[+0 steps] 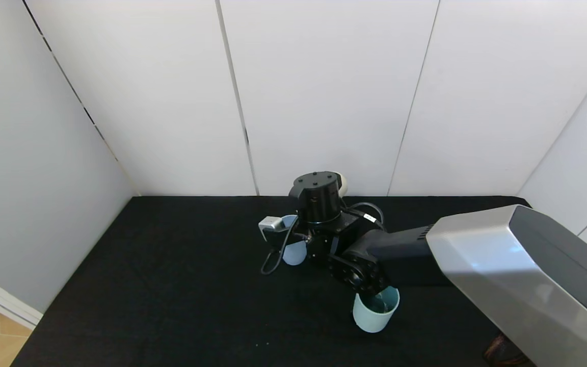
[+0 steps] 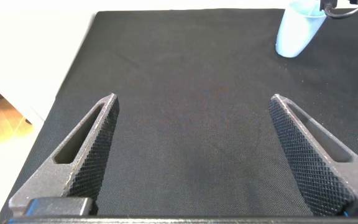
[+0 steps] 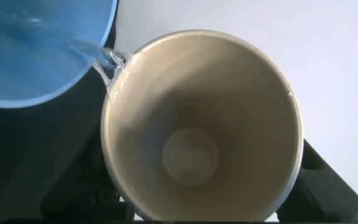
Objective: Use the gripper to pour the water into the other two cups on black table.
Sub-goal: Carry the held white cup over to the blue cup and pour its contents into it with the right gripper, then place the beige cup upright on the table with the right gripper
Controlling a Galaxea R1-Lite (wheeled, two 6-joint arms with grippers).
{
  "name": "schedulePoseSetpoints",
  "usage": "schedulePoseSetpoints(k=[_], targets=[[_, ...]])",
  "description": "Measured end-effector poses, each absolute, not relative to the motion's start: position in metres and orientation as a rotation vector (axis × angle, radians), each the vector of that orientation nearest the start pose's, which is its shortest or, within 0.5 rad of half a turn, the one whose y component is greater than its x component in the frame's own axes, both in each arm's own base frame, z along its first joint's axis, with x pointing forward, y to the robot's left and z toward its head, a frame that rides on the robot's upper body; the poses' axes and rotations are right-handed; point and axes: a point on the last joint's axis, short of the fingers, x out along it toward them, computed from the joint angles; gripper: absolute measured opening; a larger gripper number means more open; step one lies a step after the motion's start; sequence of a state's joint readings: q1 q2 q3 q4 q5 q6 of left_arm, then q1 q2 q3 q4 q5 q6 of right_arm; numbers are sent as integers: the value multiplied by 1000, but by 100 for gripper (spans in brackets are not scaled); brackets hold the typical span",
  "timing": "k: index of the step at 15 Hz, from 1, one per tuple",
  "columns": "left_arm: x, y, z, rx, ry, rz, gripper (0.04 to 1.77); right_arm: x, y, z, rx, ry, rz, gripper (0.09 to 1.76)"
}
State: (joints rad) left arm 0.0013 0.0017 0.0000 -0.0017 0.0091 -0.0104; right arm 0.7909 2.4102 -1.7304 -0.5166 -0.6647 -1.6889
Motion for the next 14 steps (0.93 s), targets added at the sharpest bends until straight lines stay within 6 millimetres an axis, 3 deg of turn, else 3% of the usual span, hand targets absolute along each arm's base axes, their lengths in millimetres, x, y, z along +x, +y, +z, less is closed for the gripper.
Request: schedulePoseSetpoints(k=[6, 14], targets=[[-23, 0, 76, -10, 0, 10, 172, 360, 351, 138, -1651, -85, 140, 131], [-23, 0, 76, -10, 0, 10, 172, 358, 340, 150, -1238, 46, -9, 131]])
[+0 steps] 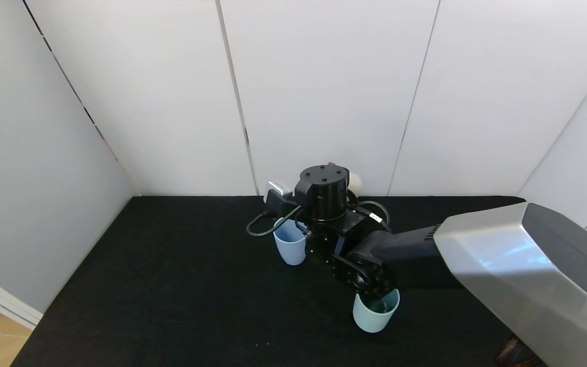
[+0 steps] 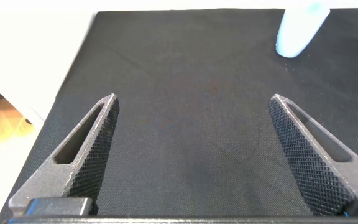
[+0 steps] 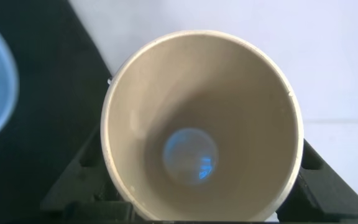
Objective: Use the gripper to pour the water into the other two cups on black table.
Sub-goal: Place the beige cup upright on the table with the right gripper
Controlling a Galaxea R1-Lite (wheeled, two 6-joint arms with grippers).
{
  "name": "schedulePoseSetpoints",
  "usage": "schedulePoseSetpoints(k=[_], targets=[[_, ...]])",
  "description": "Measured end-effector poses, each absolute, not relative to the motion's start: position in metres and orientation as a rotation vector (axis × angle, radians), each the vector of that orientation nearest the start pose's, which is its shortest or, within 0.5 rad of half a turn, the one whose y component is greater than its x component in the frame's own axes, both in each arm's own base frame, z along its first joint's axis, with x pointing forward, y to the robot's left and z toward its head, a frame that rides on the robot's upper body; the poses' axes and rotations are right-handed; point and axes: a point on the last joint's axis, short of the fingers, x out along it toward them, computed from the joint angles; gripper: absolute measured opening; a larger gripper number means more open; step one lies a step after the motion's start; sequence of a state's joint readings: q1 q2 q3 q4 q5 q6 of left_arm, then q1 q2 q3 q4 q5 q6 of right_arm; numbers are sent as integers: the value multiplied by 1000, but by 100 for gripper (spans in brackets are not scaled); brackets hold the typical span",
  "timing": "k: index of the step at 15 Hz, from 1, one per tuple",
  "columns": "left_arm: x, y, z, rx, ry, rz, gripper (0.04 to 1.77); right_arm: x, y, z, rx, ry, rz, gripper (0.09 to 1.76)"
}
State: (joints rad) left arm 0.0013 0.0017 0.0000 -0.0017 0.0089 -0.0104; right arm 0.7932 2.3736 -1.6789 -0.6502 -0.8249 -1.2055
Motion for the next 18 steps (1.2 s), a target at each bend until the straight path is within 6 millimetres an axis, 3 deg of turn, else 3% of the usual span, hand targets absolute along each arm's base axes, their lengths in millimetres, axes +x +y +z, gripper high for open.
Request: schedulePoseSetpoints(k=[4, 10, 18], targets=[[-23, 0, 76, -10, 0, 10, 172, 365, 310, 165, -1095, 84, -82, 131], [-23, 0, 76, -10, 0, 10, 172, 369, 242, 176, -861, 198, -148, 131], [-23, 0, 76, -10, 0, 10, 172, 327, 185, 191, -442, 340, 8, 131]])
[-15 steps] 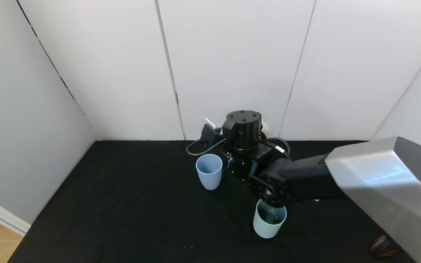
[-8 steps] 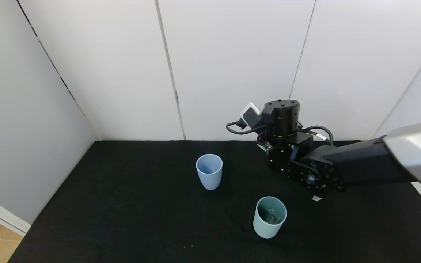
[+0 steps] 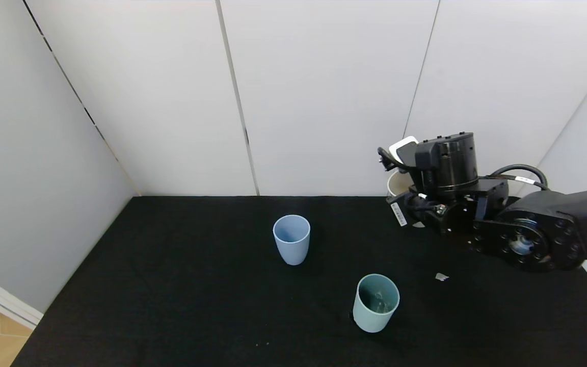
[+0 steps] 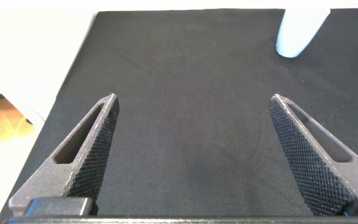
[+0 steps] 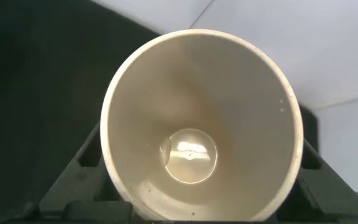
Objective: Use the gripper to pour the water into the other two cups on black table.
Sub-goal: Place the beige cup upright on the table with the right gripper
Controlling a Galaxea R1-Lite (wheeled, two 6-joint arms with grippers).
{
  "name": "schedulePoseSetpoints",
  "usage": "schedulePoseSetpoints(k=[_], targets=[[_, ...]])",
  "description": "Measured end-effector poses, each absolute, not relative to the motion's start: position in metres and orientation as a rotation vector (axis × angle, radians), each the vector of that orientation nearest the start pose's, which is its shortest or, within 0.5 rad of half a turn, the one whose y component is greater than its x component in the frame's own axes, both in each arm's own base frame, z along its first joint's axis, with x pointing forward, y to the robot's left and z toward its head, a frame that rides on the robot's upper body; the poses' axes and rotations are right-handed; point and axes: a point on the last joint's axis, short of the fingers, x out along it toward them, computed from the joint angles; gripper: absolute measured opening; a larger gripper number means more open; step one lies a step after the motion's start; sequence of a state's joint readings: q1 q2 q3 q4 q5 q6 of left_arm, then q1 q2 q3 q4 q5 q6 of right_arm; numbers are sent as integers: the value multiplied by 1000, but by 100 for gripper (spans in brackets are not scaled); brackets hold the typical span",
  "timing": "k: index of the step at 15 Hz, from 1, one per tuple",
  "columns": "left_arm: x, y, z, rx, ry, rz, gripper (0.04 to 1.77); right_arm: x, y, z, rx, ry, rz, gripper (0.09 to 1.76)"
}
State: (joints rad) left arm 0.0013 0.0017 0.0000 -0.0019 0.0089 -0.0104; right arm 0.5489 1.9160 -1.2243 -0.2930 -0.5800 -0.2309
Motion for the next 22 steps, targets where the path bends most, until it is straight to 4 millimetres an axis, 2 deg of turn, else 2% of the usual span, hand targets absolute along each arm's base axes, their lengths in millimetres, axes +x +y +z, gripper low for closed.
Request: schedulePoseSetpoints(k=[4, 9, 12, 15, 22], targets=[[-23, 0, 76, -10, 0, 10, 172, 308, 154, 183, -312, 385, 30, 131], [-23, 0, 76, -10, 0, 10, 172, 296, 118, 179, -214, 317, 6, 131], [-23, 0, 76, -10, 0, 10, 172, 285, 108, 163, -194, 313, 59, 131], [-23, 0, 76, -10, 0, 10, 172, 282, 93, 149, -143, 265, 133, 131], [-23, 0, 76, -10, 0, 10, 172, 284, 57, 112, 17, 388, 106, 130]])
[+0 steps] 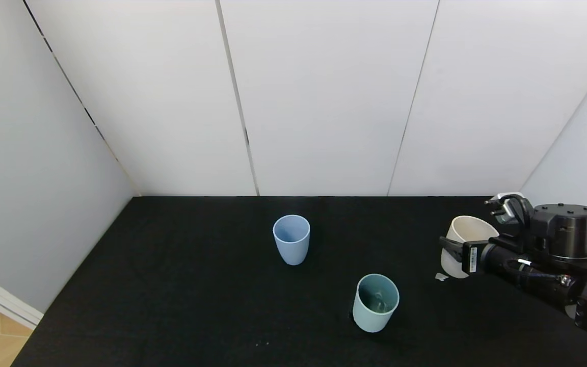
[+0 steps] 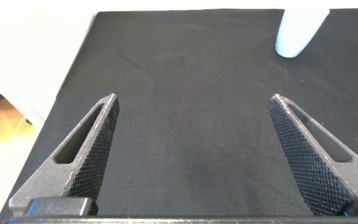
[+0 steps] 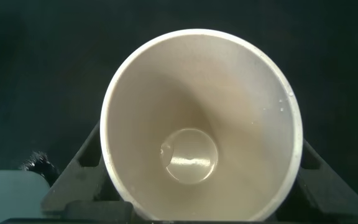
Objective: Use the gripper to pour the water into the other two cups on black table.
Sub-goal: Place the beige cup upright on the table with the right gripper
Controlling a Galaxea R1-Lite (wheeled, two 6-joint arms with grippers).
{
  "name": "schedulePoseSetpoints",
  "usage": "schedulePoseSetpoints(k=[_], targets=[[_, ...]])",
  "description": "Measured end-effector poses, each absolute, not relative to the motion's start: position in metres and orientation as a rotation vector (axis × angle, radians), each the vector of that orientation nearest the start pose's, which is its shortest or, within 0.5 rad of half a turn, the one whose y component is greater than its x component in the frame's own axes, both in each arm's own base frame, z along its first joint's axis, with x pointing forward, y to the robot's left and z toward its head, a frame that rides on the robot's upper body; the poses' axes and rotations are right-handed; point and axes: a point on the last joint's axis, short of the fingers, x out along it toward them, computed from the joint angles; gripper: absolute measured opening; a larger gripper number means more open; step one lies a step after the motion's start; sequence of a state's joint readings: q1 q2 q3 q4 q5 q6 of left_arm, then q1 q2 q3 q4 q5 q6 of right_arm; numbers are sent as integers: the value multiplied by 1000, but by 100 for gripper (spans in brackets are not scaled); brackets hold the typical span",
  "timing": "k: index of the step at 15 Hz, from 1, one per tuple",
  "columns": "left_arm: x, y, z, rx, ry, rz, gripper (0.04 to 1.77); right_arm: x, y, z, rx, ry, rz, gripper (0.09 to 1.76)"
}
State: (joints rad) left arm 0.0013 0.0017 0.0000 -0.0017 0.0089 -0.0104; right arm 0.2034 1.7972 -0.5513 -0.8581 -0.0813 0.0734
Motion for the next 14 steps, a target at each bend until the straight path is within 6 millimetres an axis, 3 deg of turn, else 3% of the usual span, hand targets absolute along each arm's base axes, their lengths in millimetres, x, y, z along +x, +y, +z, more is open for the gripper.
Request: schedulePoseSetpoints(k=[7, 14], targets=[[-23, 0, 76, -10, 0, 10, 172, 287, 55, 88, 12, 448, 96, 130], [-23, 0, 76, -10, 0, 10, 172, 301, 61, 83, 8, 449, 111, 130]])
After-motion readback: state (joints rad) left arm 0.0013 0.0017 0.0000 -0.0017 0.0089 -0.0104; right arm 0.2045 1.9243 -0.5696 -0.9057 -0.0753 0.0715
